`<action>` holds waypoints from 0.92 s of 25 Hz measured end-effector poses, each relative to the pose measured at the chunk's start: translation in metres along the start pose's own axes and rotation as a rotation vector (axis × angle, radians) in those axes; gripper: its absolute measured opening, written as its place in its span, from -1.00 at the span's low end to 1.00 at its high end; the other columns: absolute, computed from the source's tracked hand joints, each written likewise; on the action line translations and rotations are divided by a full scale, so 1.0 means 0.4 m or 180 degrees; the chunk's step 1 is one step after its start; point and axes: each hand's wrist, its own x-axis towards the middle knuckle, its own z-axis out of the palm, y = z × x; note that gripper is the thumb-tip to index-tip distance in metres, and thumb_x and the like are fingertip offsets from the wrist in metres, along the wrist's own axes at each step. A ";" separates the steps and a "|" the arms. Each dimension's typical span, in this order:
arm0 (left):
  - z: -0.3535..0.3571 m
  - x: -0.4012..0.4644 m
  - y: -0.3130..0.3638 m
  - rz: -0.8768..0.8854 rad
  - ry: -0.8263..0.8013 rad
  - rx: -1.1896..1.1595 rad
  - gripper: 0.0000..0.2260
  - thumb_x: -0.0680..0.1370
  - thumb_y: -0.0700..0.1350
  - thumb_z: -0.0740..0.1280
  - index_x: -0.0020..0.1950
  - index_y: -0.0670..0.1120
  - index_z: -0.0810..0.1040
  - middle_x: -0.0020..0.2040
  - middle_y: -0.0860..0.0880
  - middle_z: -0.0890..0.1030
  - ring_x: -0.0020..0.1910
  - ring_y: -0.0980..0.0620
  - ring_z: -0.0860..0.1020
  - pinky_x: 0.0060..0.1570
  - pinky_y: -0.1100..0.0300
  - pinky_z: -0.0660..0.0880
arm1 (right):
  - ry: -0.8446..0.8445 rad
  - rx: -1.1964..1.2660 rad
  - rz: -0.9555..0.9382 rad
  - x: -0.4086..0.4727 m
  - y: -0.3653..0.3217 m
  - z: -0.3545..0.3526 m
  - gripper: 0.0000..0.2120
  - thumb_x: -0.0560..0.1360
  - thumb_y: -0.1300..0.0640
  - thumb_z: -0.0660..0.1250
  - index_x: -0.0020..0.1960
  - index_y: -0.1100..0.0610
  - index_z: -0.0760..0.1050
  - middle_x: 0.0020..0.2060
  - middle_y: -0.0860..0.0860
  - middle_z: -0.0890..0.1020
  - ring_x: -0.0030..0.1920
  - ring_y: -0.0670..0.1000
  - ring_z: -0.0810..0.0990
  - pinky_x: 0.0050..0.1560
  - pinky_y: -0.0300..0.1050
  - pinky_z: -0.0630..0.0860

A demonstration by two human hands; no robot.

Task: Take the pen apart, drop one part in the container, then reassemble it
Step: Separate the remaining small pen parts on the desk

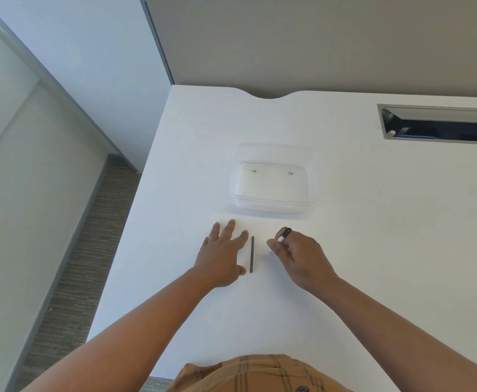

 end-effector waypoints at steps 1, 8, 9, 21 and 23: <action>0.000 0.000 0.000 -0.0001 -0.0003 0.0001 -0.19 0.53 0.08 0.43 0.62 0.16 -0.01 0.64 0.05 -0.22 0.61 -0.13 -0.24 0.55 -0.12 0.07 | -0.0081 -0.0194 0.0062 0.000 0.000 -0.002 -0.68 0.66 -0.17 0.15 -0.09 0.05 0.43 -0.44 -0.05 0.42 -0.39 0.01 0.41 -0.25 0.00 0.43; -0.002 -0.004 0.001 -0.0014 0.0001 -0.0014 -0.19 0.53 0.08 0.43 0.62 0.17 -0.01 0.64 0.06 -0.22 0.61 -0.12 -0.24 0.53 -0.12 0.08 | 0.0234 0.0051 -0.0123 -0.004 -0.007 -0.003 -0.61 0.65 -0.18 0.07 -0.17 0.10 0.34 -0.41 0.14 0.46 -0.44 0.14 0.34 -0.38 0.04 0.36; -0.002 -0.005 0.002 -0.0014 0.0002 -0.0016 -0.19 0.53 0.08 0.43 0.62 0.17 -0.01 0.64 0.06 -0.22 0.61 -0.12 -0.24 0.52 -0.12 0.08 | 0.0269 0.0092 -0.0158 -0.005 -0.006 0.001 -0.59 0.64 -0.20 0.06 -0.20 0.09 0.32 -0.37 0.17 0.48 -0.44 0.14 0.32 -0.39 0.02 0.33; -0.003 -0.004 0.002 -0.0032 0.0004 -0.0048 -0.20 0.53 0.07 0.43 0.62 0.18 -0.01 0.64 0.07 -0.21 0.61 -0.09 -0.24 0.53 -0.10 0.09 | 0.0156 0.0443 0.0153 0.017 0.026 -0.006 -0.68 0.67 -0.08 0.19 -0.11 0.13 0.47 -0.34 0.04 0.65 -0.31 0.10 0.61 -0.22 0.04 0.54; -0.003 -0.005 0.002 -0.0036 0.0009 -0.0062 -0.19 0.53 0.07 0.44 0.62 0.18 0.00 0.64 0.07 -0.21 0.61 -0.09 -0.24 0.53 -0.10 0.09 | 0.0141 0.0470 0.0180 0.012 0.025 -0.008 -0.67 0.67 -0.08 0.20 -0.13 0.12 0.48 -0.37 0.04 0.63 -0.36 0.12 0.56 -0.27 0.01 0.49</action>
